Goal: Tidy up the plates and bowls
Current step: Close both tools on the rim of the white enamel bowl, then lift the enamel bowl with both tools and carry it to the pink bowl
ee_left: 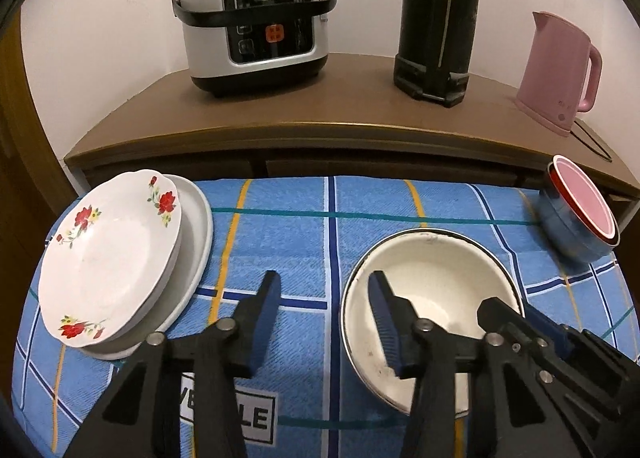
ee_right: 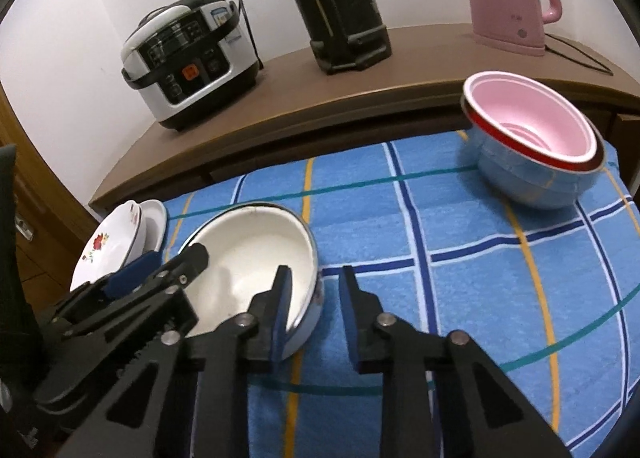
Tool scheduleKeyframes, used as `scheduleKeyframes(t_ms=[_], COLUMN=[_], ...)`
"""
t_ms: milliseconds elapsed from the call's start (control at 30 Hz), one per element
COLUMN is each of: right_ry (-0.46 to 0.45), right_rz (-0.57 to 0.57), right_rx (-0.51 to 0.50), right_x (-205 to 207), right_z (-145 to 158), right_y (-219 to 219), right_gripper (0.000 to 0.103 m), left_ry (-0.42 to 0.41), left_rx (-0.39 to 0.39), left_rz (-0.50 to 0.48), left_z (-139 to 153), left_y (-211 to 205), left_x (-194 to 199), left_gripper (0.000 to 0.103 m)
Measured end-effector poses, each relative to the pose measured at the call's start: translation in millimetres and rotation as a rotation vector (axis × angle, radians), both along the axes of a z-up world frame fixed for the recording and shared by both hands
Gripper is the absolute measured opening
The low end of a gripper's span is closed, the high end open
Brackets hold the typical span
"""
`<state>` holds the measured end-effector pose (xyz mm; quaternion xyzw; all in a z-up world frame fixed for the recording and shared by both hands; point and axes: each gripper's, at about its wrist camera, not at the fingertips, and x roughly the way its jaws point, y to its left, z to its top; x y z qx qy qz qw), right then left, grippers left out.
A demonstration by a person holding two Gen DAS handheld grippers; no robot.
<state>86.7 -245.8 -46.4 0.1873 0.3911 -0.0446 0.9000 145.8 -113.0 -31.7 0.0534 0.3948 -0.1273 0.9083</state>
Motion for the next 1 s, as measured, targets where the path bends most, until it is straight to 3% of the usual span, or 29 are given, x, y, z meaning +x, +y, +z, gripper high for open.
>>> scheduleKeyframes(t_ms=[33, 267, 333, 467, 1000], right_ry=[-0.001, -0.006, -0.003, -0.001, -0.013], right_rz=[0.007, -0.004, -0.008, -0.017, -0.056], right_rx=[0.002, 0.018, 0.022, 0.023, 0.021], right_x=[1.2, 3.8, 4.0, 1.1, -37.5], right_z=[-0.3, -1.7, -0.9, 1.3, 15.2], right_y=[0.8, 1.1, 0.9, -0.1, -12.9], right_gripper=[0.015, 0.014, 0.013, 0.008, 0.007], left_ry=[0.006, 0.034, 0.045, 0.044, 0.037], left_rx=[-0.003, -0.043, -0.059, -0.065, -0.088], left_rz=[-0.004, -0.004, -0.009, -0.019, -0.078], left_z=[-1.2, -5.4, -5.4, -1.2, 13.4], left_y=[-0.5, -0.4, -0.1, -1.8, -16.1], left_x=[0.8, 4.0, 4.5, 0.1, -31.9], left_gripper=[0.039, 0.029, 0.02, 0.013, 0.013])
